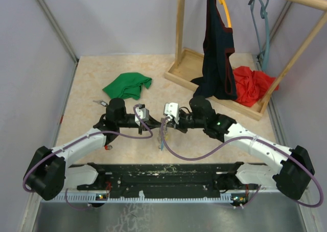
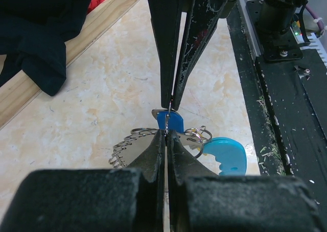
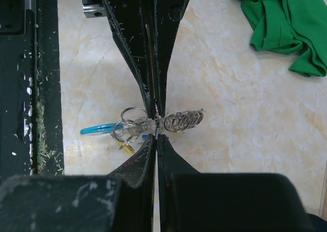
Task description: Put the keys on the keyring
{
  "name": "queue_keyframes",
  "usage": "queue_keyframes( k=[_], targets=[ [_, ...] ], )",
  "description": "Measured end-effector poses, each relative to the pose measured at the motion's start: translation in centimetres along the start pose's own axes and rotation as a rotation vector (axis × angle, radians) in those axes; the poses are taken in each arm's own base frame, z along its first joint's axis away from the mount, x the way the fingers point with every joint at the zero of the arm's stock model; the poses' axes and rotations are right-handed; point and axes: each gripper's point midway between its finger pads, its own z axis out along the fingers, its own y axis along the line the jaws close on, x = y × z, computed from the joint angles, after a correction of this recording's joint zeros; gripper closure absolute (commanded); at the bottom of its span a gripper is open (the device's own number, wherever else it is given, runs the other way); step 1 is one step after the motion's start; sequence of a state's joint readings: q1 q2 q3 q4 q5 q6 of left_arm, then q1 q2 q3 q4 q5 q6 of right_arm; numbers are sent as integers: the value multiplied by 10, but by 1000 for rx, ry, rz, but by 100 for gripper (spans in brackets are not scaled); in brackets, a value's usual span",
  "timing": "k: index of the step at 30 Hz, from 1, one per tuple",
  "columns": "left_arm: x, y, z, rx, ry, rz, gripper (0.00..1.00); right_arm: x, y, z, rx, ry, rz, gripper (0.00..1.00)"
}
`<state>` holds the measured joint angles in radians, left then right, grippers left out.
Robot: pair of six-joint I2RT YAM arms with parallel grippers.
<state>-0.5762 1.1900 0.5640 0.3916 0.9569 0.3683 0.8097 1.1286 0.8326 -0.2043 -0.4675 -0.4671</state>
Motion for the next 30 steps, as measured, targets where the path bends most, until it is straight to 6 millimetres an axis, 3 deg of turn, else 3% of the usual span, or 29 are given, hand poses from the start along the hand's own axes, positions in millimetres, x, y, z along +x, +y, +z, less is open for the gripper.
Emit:
queue_keyframes(
  k=[30],
  targets=[
    [-2,-2,0,11,-6,3,100,1,0,0,1,5,2,100]
  ],
)
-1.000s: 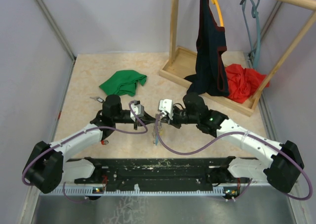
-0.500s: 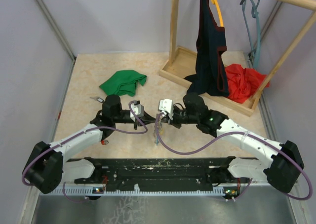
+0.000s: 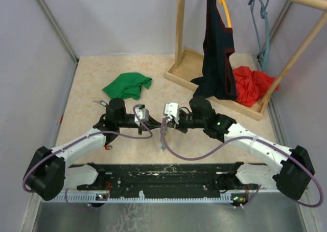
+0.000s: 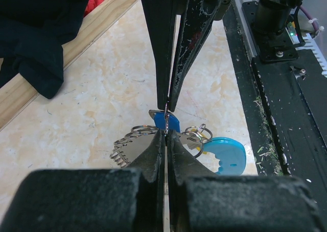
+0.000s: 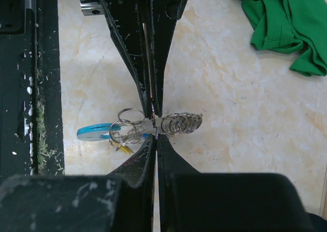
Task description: Put the keys on the keyring
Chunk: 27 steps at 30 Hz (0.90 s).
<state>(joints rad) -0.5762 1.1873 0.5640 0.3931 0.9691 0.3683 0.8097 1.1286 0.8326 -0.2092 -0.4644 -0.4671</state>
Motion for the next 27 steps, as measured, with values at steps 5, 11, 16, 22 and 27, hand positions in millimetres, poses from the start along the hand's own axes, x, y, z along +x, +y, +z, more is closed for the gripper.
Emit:
queue_keyframes(
  k=[5,11,16,22,27],
  targets=[
    [0,1,0,-4,2,0,100,0,0,0,3,1,1,100],
    [0,1,0,-8,3,0,100,0,0,-1,4,1,6,100],
    [0,1,0,-8,3,0,100,0,0,-1,4,1,7,100],
    [0,1,0,-7,2,0,100,0,0,-1,1,0,7,100],
    [0,1,0,-6,2,0,100,-1,1,0,-5,-4,6,100]
  ],
)
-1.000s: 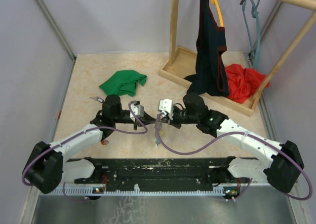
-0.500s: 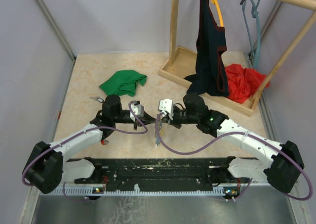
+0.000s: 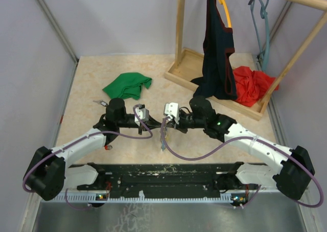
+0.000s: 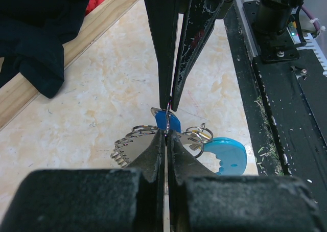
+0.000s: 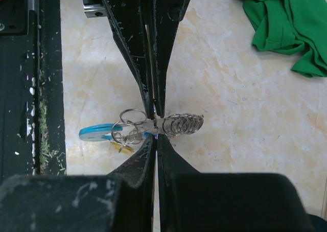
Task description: Put the keys on the keyring
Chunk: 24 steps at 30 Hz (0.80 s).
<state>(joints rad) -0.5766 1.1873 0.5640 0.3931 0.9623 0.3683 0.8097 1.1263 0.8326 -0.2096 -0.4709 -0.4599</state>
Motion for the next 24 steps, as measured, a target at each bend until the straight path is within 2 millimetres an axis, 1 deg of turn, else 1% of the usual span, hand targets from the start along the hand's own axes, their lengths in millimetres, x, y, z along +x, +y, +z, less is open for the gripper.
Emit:
queue_keyframes(
  k=[24],
  targets=[
    [0,1,0,-1,0,11,100,-3,1,-3,2,-6,8,100]
  ],
)
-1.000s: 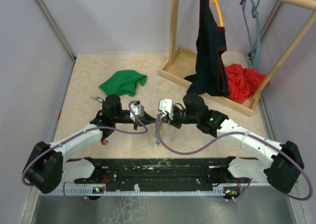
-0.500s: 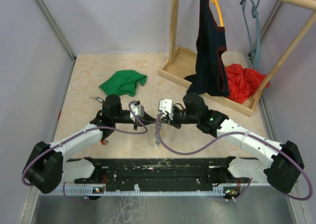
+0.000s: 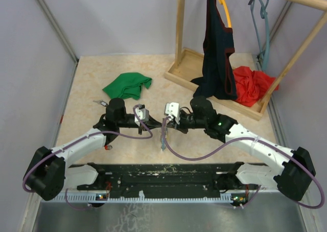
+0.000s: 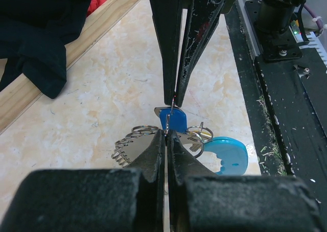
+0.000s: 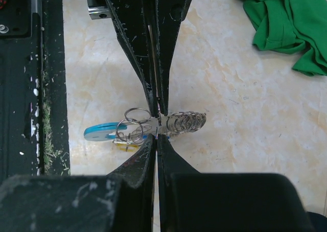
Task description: Put the keys on the keyring
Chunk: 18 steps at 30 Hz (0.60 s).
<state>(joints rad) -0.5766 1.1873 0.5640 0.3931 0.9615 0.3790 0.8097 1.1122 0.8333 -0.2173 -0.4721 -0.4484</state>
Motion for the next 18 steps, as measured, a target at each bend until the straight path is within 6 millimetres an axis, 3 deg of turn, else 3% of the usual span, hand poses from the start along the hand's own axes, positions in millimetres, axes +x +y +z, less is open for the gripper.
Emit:
queue_keyframes(
  k=[18],
  targets=[
    [-1,-1,0,8,-3,1,100,2,0,0,0,7,3,100]
  ],
)
